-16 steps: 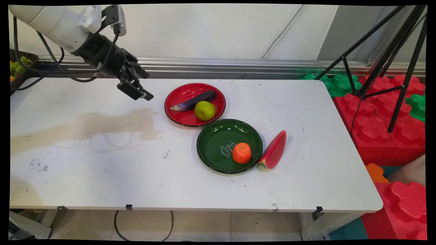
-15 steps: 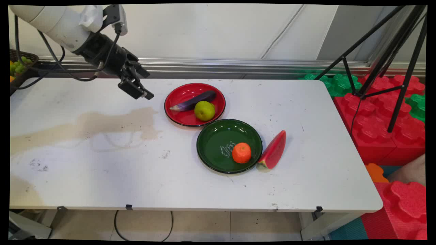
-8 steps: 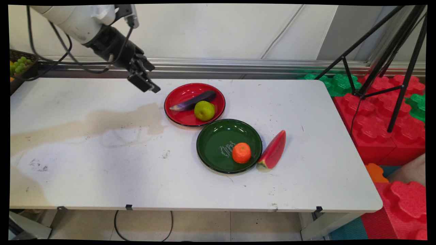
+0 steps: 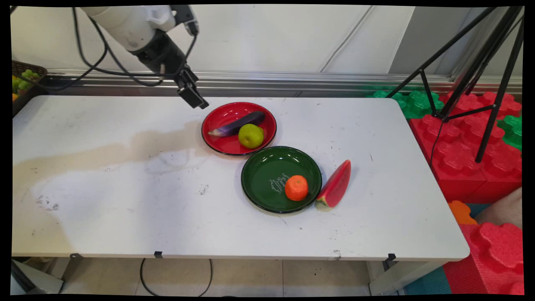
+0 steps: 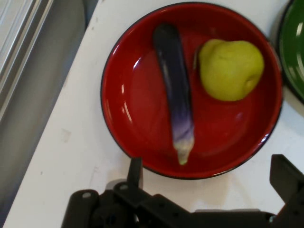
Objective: Pick up the eggplant from the red plate
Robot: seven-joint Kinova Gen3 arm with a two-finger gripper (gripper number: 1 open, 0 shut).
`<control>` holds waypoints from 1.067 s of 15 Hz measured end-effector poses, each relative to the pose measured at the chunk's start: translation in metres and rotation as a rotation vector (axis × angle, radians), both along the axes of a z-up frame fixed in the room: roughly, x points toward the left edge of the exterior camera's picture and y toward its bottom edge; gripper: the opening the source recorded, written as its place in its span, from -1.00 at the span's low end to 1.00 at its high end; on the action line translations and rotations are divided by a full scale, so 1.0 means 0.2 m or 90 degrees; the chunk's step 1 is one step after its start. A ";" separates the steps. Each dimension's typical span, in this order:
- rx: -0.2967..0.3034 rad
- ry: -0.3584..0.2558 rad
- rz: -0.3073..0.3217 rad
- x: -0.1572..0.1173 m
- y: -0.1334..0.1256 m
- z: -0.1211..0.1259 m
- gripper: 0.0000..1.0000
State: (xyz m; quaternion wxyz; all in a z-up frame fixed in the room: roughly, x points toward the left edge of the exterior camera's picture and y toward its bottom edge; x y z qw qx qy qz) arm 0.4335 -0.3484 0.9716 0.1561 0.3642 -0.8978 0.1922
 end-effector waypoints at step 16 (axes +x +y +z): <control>0.054 -0.067 0.104 -0.28 -0.45 -0.51 1.00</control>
